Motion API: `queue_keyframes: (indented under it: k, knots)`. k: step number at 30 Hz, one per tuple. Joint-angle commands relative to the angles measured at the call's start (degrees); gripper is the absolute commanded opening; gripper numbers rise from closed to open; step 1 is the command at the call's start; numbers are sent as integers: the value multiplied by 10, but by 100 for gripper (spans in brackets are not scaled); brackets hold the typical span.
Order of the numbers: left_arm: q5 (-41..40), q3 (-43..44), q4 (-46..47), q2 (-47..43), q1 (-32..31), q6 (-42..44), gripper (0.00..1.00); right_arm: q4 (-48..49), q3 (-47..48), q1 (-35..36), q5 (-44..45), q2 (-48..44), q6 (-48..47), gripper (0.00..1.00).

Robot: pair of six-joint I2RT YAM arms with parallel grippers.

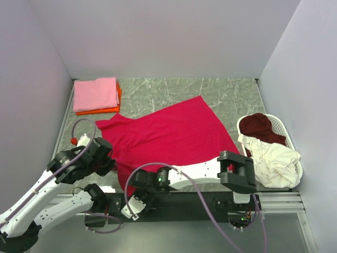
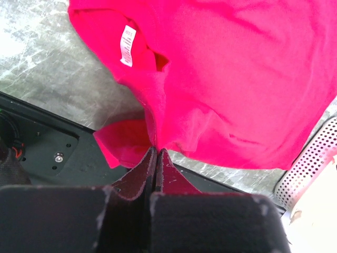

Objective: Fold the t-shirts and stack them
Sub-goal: Flatten the tshirt out

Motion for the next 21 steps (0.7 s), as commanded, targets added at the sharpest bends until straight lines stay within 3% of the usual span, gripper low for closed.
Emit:
queue_keyframes:
  k: [1, 8, 11, 15, 18, 21]
  knots:
    - [-22, 1, 14, -12, 2, -8, 0, 39, 34, 6, 31, 31, 17, 46]
    - [-23, -5, 14, -23, 3, -9, 0, 42, 44, 7, 43, 69, 17, 44]
    - [-21, -8, 18, -24, 2, -8, 0, 40, 45, 8, 42, 78, 20, 34]
    - [-18, -13, 25, -23, 2, -6, 0, 40, 41, 7, 39, 73, 25, 12]
    - [-16, -17, 29, -23, 3, -3, 0, 24, 40, 8, 31, 60, 31, 1]
    - [-15, -20, 35, -21, 2, -2, 0, 19, 34, 7, 27, 35, 37, 0]
